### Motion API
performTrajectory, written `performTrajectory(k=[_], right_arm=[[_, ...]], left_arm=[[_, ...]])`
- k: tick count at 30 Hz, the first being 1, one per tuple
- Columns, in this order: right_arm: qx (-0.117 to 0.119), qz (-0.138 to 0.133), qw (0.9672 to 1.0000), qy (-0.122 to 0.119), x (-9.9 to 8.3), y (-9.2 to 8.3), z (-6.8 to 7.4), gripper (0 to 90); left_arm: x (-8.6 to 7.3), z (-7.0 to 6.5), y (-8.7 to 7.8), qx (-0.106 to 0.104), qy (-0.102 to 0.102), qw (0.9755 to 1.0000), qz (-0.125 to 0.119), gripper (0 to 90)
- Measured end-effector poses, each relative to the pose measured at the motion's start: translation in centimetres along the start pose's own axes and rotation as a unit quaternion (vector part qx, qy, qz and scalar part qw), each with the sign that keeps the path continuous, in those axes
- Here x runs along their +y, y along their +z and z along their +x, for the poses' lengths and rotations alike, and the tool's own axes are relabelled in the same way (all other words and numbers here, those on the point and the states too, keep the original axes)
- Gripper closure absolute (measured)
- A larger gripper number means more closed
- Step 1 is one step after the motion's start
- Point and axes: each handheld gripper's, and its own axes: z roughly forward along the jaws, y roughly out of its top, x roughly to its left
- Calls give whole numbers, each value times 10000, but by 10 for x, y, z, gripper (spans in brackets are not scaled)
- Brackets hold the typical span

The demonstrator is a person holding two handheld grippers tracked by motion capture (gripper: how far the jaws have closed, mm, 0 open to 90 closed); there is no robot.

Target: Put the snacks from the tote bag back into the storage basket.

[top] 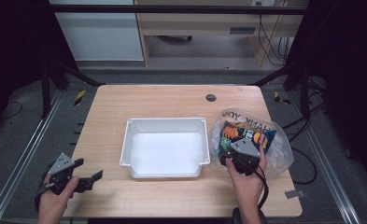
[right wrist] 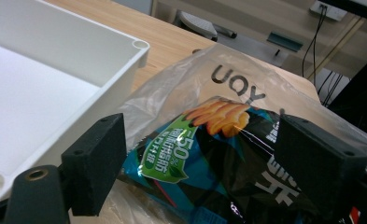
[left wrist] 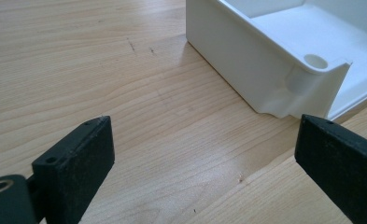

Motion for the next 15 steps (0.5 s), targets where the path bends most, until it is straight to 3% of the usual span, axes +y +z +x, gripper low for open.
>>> performTrajectory(k=[4,11,15], right_arm=[[-16,46,9999,150,-2,0,-4,142],[60,62,10000,-6,0,-1,0,101],[352,-57,9992,-157,0,-5,2,85]], left_arm=[[0,-2,1,-30,-1,10000,15,42],[0,-1,1,-14,20,10000,14,41],[1,-1,1,0,7,10000,-20,41]])
